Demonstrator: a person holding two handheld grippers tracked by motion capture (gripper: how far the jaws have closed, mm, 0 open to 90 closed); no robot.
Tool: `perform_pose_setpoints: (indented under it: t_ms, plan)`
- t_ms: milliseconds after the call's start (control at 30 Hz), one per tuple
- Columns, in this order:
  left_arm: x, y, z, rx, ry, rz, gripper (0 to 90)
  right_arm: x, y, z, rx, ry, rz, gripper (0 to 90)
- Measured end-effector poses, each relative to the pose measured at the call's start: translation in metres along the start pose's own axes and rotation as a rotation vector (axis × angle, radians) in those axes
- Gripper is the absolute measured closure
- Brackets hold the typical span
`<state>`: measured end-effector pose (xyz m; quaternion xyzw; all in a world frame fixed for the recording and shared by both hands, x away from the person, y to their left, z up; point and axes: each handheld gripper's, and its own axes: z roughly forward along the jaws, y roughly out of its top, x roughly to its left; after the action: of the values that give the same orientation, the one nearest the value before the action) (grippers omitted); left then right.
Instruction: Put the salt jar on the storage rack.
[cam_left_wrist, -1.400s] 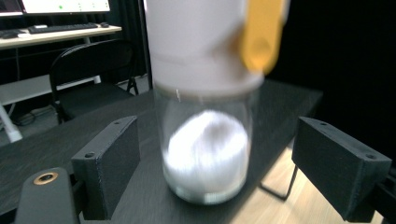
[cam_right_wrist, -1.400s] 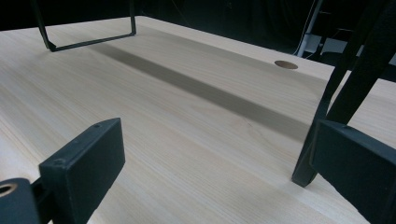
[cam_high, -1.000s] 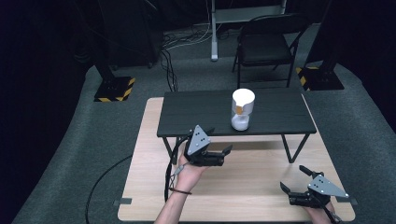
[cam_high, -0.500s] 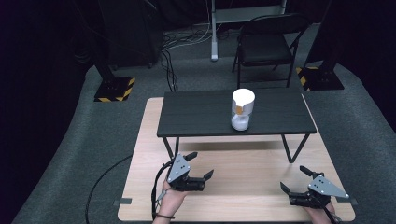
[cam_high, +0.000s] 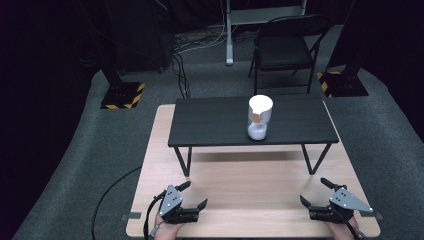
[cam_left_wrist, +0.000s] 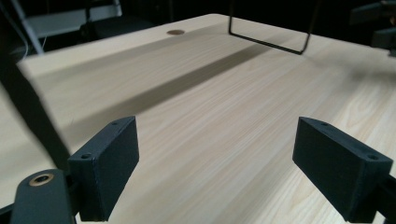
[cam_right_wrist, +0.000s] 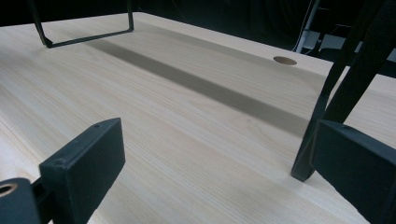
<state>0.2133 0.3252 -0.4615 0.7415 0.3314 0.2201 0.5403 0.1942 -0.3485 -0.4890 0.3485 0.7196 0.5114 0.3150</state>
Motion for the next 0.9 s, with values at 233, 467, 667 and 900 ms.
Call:
perform_pose_setpoints:
  t_ms: [233, 467, 667, 900]
  plan:
    - [0.0041, -0.005, -0.0075, -0.005, 0.039, -0.011, 13.1, -0.0007, 0.0, -0.0004, -0.003, 0.001, -0.002, 2.1]
    - [0.0031, -0.003, -0.0058, 0.012, 0.037, 0.013, 13.0, -0.0013, 0.001, 0.0009, -0.003, 0.007, -0.005, 2.3]
    - [0.0019, -0.0021, -0.0053, 0.02, 0.037, 0.02, 13.0, -0.0008, 0.0018, 0.0009, 0.001, 0.007, -0.007, 2.5]
    - [0.002, -0.0006, -0.0025, 0.03, 0.031, 0.025, 13.0, -0.0007, 0.0015, 0.0, 0.004, 0.005, -0.005, 2.6]
